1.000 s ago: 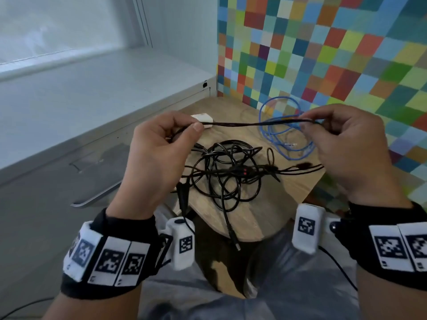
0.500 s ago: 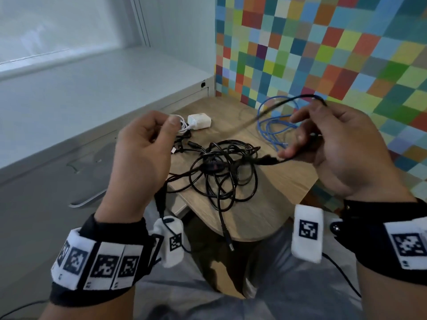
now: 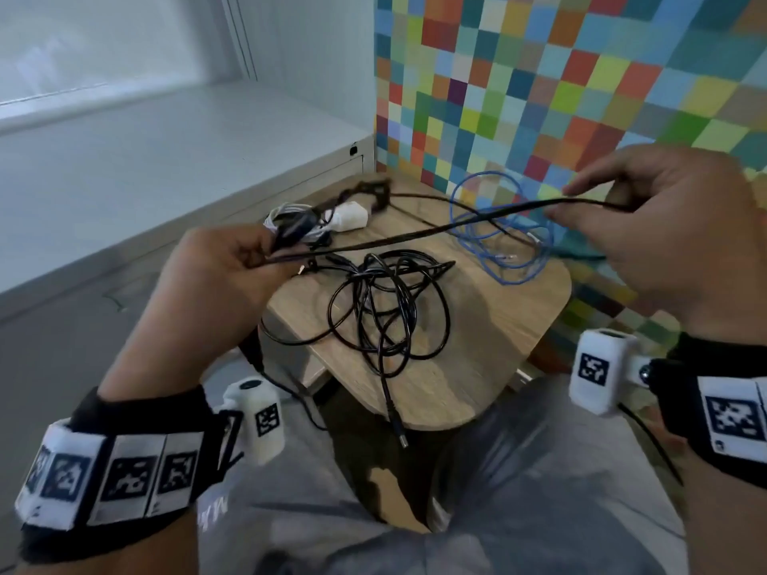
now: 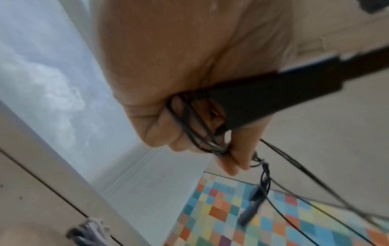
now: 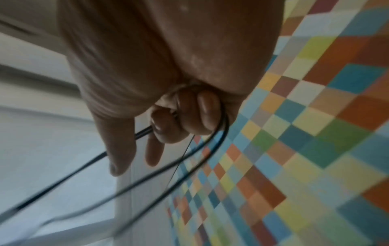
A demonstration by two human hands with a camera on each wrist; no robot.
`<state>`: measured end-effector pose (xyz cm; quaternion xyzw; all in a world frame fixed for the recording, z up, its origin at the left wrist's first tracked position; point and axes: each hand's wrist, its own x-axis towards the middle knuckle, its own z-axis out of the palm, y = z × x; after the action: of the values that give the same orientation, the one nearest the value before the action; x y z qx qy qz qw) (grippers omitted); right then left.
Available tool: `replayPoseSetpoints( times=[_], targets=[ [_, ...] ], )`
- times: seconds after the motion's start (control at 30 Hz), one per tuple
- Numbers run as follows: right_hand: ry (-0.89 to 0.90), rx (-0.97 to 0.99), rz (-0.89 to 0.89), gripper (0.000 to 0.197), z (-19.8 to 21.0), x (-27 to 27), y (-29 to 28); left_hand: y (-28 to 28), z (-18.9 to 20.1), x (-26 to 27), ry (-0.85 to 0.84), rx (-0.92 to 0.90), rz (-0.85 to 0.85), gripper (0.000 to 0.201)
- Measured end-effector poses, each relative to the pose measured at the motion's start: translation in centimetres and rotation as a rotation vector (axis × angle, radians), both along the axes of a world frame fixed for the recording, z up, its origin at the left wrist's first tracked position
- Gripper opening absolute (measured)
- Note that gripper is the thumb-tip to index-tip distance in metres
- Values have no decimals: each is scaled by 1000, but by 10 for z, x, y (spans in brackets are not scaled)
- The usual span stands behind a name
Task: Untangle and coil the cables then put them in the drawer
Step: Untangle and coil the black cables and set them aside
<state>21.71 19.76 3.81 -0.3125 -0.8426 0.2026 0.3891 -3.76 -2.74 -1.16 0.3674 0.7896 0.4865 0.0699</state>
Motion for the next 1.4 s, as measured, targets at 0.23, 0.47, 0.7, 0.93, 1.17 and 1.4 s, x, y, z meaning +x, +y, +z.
replayPoseSetpoints(
  times=[0.23,0.47,0.7,0.93,1.17,1.4],
  targets=[
    [177,-392,174,12,-18,-15,-1,7,-2,7,-279,321,-79,34],
    [124,-181,18,10,-25,-14,13,5,-7,-9,-122,425,194,12],
    [520,-889,277,36,-16,-17,10,9,-21,-13,-88,191,170,48],
    [153,-172,16,14,-24,-16,18,8,-27,-24,54,120,256,17],
    [-474,-118,116,24,-27,-33,-5,24,-13,-10,-18,-24,172,15],
    [-227,-394,399,55,-11,-31,-28,32,8,20,66,125,139,17]
  ],
)
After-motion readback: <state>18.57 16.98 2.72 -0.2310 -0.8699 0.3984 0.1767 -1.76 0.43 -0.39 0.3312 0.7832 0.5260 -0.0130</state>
